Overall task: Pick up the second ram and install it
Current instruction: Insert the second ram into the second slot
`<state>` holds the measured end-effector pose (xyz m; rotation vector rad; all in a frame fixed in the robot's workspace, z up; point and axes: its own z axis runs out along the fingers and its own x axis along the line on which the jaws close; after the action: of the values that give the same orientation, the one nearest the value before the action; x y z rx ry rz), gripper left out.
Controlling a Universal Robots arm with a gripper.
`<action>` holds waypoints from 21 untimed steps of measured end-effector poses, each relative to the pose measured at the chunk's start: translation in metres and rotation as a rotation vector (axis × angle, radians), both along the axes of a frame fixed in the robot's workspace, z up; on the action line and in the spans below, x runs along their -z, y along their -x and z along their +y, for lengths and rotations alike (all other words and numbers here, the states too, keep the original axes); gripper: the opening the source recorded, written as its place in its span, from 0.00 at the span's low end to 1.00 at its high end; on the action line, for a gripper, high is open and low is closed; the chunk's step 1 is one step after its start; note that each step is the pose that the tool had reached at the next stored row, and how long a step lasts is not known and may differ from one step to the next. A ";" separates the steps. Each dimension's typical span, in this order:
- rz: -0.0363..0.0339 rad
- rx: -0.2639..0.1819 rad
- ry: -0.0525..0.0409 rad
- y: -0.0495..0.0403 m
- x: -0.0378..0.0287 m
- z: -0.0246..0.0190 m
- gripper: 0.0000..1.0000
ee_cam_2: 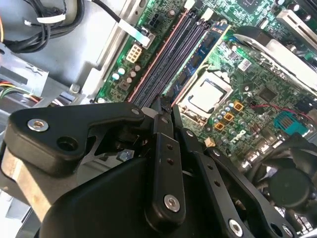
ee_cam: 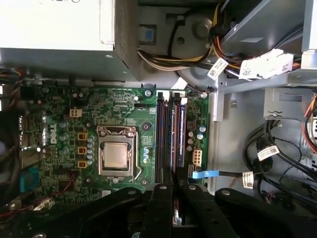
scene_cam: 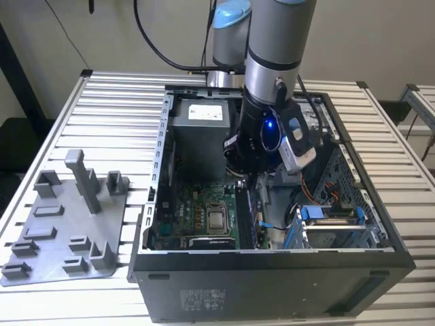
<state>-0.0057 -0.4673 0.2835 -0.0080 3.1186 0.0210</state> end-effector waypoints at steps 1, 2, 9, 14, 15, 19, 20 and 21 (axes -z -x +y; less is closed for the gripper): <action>0.0000 0.000 0.0000 0.0000 0.0018 0.0000 0.14; 0.0000 0.000 0.0001 0.0000 0.0036 -0.0001 0.14; 0.0001 0.003 0.0007 0.0008 0.0087 -0.0004 0.14; 0.0000 0.003 0.0007 0.0008 0.0090 -0.0004 0.14; -0.0001 0.003 0.0002 0.0009 0.0095 -0.0004 0.14; 0.0000 0.003 0.0005 0.0012 0.0119 -0.0004 0.14; 0.0000 0.003 0.0007 0.0012 0.0123 -0.0004 0.14; 0.0000 0.003 0.0007 0.0013 0.0127 -0.0004 0.14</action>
<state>-0.0069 -0.4677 0.2708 -0.0040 3.1186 0.0198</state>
